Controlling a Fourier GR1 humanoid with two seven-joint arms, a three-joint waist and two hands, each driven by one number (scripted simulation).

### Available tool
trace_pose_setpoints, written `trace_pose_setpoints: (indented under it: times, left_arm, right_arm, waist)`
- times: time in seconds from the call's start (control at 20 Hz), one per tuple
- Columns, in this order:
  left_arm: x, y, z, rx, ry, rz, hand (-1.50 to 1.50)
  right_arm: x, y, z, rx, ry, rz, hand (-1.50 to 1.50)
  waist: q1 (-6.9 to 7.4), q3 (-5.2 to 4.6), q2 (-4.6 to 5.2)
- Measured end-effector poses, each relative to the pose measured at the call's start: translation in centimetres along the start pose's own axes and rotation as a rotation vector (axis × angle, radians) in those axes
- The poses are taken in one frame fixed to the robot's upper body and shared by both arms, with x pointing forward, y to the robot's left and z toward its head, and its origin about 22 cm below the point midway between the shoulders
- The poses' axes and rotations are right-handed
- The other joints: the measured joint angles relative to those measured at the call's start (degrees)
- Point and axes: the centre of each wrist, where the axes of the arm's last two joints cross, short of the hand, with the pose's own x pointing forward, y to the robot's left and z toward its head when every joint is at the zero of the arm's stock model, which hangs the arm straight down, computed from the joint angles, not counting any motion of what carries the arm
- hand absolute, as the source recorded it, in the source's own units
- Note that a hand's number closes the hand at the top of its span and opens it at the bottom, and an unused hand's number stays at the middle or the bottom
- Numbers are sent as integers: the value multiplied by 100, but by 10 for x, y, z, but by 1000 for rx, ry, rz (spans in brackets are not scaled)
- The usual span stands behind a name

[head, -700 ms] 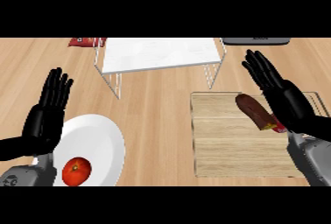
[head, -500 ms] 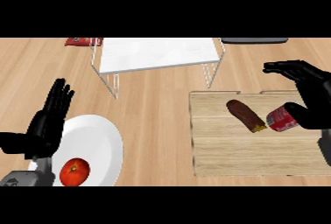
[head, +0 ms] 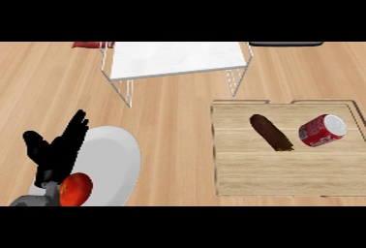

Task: Pick the can from the tray and place it in the tiered shelf

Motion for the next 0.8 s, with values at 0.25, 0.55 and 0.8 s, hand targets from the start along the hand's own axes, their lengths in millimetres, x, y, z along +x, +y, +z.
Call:
trace_pose_setpoints:
  times: [0.25, 0.55, 0.8]
  left_arm:
    - [1, -3, -3, -24, 30, -4, 0]
    - [8, -6, -9, -36, 80, -4, 0]
    - [8, -4, -7, -27, 92, 0, 0]
  right_arm:
    - [-5, -45, 20, 140, -12, -12, -150]
    - [26, -72, 14, 264, 56, 78, -150]
    - [59, -63, -7, 379, 94, 183, -150]
  waist:
    - [86, 11, -59]
    - [104, -2, -99]
    - [56, -22, -133]
